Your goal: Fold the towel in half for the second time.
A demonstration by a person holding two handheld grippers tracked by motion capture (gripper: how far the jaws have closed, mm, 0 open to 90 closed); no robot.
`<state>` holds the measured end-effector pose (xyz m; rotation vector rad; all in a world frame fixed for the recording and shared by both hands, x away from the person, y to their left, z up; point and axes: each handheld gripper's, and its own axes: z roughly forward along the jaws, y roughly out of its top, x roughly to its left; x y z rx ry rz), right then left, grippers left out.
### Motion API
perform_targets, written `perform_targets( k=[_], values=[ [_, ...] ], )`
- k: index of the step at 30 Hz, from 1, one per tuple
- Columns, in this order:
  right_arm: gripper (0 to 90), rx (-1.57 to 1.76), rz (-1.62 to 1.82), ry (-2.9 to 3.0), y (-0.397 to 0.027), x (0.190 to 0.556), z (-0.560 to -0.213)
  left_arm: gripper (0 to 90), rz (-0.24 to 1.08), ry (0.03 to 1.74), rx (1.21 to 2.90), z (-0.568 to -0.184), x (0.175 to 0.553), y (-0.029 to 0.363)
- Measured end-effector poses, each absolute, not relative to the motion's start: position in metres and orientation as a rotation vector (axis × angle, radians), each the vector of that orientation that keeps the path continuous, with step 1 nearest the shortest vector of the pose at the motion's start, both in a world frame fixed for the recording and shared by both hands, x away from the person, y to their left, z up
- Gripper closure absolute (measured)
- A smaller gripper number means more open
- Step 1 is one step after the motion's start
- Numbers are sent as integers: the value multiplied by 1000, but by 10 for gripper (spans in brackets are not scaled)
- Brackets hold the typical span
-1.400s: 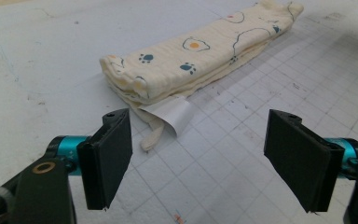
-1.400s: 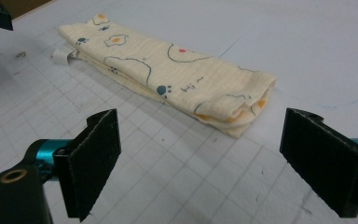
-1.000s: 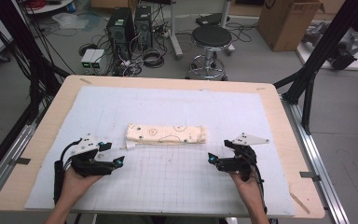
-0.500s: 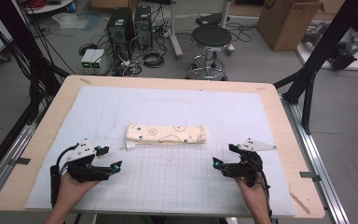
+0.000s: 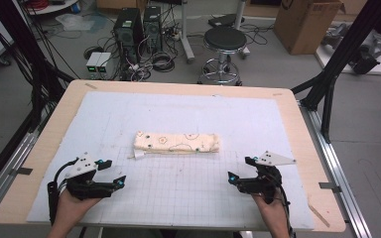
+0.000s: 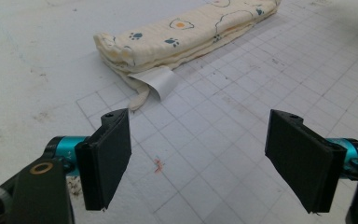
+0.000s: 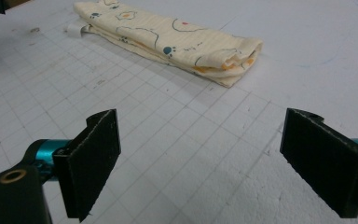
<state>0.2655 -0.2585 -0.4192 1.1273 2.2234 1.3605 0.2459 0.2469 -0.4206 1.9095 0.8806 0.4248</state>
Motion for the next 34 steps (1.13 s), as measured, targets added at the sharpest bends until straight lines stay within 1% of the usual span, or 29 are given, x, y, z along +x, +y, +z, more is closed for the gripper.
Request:
perform_targets(
  k=[19, 34],
  values=[
    [116, 1102, 1351, 2216, -266, 246, -419, 230, 457, 903, 1909, -422, 230, 258],
    [116, 1110, 1344, 2229, -262, 249, -422, 231, 454, 892, 1920, -425, 233, 254]
  ],
)
